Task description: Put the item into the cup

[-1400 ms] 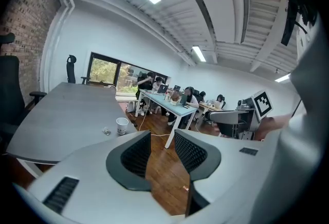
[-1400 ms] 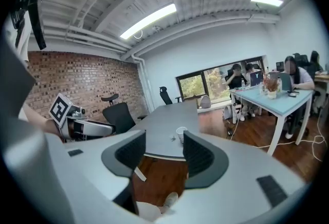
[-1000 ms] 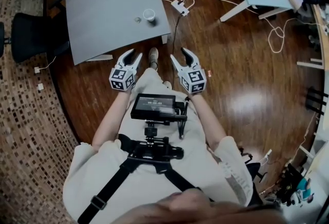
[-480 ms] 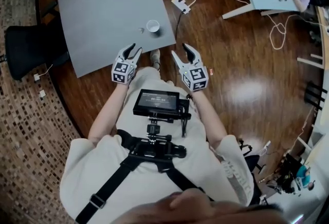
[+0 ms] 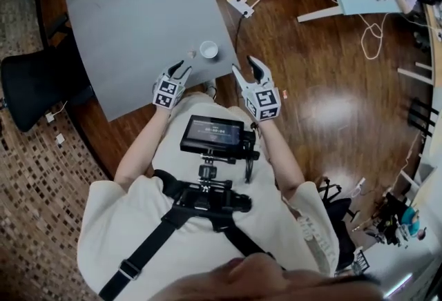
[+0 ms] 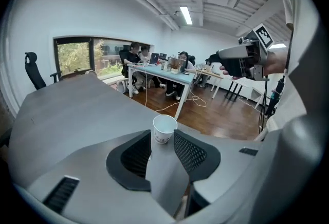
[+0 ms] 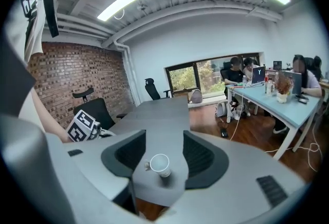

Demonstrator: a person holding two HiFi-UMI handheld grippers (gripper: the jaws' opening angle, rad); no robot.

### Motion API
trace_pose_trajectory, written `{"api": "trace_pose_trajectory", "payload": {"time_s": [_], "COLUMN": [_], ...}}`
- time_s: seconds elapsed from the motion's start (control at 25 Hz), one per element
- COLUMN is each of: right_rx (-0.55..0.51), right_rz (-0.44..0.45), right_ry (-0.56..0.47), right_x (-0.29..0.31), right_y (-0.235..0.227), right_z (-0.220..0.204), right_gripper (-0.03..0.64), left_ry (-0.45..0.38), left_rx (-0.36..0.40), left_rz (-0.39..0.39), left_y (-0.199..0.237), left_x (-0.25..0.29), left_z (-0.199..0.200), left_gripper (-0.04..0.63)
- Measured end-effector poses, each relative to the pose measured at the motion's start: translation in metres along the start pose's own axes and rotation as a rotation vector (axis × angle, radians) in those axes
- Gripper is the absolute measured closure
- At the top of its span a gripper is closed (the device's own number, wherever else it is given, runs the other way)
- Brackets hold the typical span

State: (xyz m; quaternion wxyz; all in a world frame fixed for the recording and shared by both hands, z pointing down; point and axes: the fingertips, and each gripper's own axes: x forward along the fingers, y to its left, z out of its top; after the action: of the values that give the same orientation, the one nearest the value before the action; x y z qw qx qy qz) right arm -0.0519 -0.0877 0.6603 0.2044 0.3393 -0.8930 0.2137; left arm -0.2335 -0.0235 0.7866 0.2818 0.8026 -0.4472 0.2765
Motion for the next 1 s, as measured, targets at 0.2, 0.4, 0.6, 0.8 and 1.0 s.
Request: {"api": "trace_pose_trajectory", "payload": {"time_s": [0.2,0.4,0.6,0.8,1.0], "right_rx": [0.01,0.02,0.051,0.058,0.068], "right_rz": [-0.034,-0.052,-0.067,-0.061,-0.066], "right_ry": [0.003,0.011,0.008,-0.001,0.029], "right_x": [0.013,0.013,0.013,0.017,0.019], "right_y": [-0.009,-0.011,-0.013,-0.014,-0.018], "right_z": [0.006,0.002,0.002,0.007,-0.005], "right_gripper": [0.376,0.376,0.376,0.376,0.376], "left_ry": [0.079,0.193,0.294,0.364,0.41], "left_rx": [0.073,0.159,0.247,0.26,0.331], "left_rz": [-0.042,-0.103,-0.132,-0.14,-0.144], "left_y": [0.015,0.017,0.025,0.033,0.037], "left_x": [0.031,0.062,0.082,0.094,0.107], "left_z": [-0.003,-0.018,-0.033,-0.048,-0.059], "left_gripper": [0.463,0.463,0.486,0.486,0.501]}}
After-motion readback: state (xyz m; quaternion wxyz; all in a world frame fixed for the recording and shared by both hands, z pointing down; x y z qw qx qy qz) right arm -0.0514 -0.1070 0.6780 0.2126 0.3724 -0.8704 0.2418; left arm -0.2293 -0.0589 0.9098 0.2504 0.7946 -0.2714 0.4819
